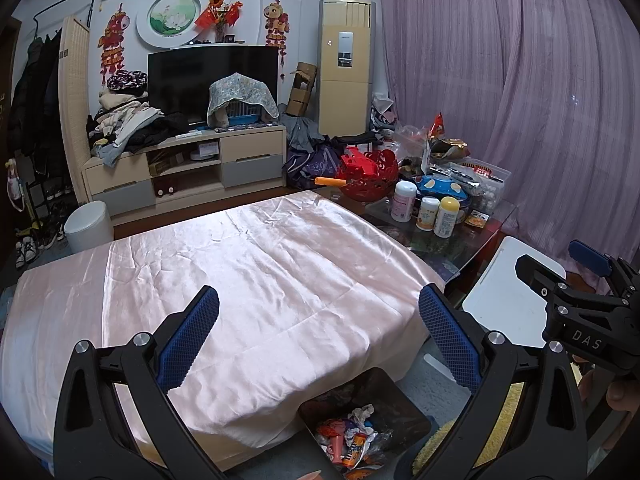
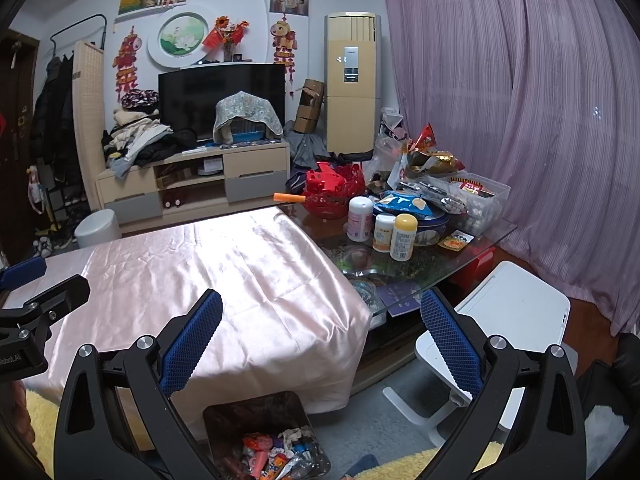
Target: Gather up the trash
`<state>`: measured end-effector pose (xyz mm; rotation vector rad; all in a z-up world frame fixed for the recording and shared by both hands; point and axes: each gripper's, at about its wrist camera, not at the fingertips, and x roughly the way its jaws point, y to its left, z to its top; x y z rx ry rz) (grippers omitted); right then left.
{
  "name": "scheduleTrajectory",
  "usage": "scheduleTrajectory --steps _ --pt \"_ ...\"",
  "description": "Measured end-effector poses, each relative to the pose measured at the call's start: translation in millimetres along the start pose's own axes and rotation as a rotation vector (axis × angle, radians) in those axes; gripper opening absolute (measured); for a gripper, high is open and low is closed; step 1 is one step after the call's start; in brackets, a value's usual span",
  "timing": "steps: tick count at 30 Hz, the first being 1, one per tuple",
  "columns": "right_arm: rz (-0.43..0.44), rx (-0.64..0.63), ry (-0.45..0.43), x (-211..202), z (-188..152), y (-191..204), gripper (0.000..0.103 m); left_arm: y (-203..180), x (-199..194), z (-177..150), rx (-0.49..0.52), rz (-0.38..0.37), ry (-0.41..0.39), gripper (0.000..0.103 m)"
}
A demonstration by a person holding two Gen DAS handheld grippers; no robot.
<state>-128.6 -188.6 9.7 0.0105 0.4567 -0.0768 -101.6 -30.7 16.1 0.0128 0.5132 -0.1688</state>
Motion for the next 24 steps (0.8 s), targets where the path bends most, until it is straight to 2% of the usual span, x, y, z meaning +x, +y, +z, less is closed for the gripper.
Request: scheduleTrajectory --steps 24 --pt "-0.005 0.003 0.004 3.5 -2.8 1.4 0.100 0.7 0.4 0.0 0.002 0.003 0.000 0.095"
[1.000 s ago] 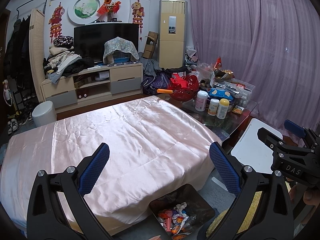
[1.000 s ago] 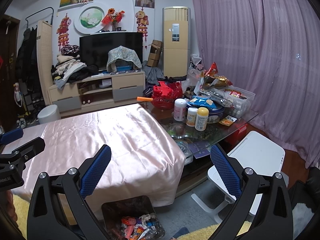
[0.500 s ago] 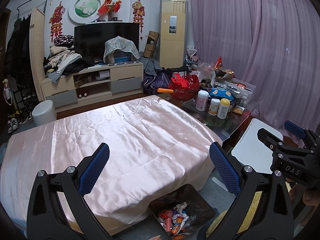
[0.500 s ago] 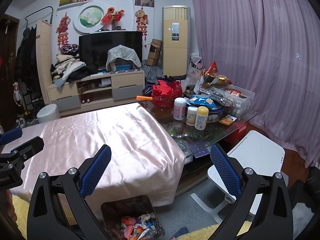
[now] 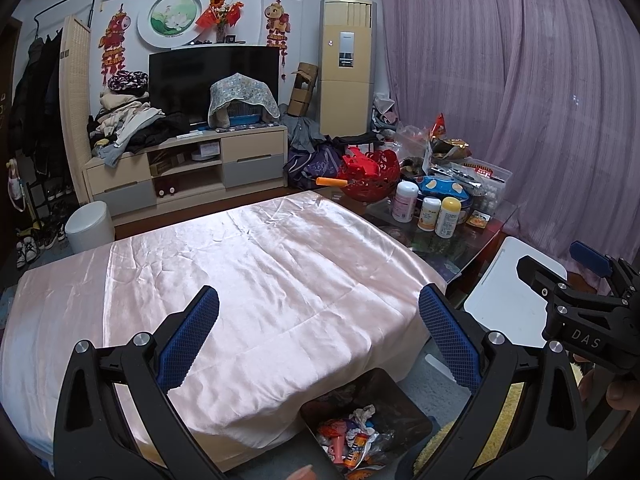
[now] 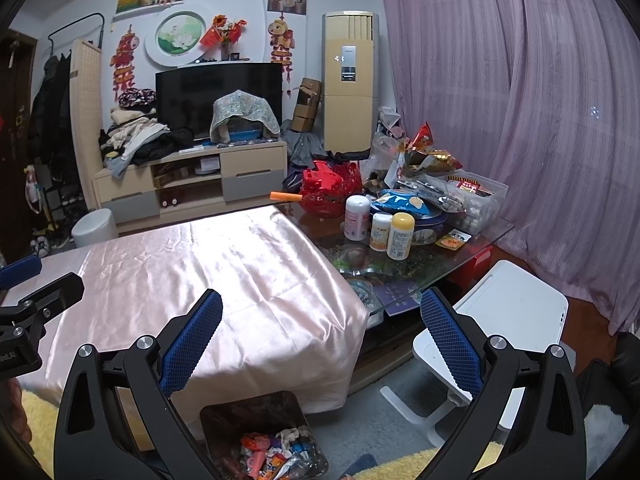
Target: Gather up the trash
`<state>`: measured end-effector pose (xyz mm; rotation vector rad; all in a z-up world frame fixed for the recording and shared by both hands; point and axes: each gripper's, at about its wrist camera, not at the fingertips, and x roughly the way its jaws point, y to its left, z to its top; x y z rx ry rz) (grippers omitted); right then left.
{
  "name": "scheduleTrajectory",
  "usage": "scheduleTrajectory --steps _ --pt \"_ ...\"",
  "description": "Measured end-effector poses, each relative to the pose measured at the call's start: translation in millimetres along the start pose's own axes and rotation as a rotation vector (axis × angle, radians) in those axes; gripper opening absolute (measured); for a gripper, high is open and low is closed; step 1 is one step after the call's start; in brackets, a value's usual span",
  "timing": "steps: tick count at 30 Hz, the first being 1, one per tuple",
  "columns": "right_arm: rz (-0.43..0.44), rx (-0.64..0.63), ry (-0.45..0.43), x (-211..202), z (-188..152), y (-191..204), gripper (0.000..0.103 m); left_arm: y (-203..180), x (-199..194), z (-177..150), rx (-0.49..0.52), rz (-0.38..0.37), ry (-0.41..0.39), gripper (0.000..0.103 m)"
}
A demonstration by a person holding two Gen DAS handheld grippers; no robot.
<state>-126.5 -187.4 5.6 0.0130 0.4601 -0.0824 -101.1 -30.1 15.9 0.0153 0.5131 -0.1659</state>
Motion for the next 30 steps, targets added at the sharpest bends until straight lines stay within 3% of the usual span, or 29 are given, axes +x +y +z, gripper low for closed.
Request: scheduleTrajectory --steps 19,30 --pt "-0.004 0.001 0.003 3.0 -2.7 -5.1 0.100 1.1 -4.1 -0.4 -0.040 -0.013 -0.026 0.095" --pt "-0.004 -0.002 0.003 3.0 -3.9 -6.7 0.100 -2.9 0.5 1.1 -0.027 0.046 0.003 0.095"
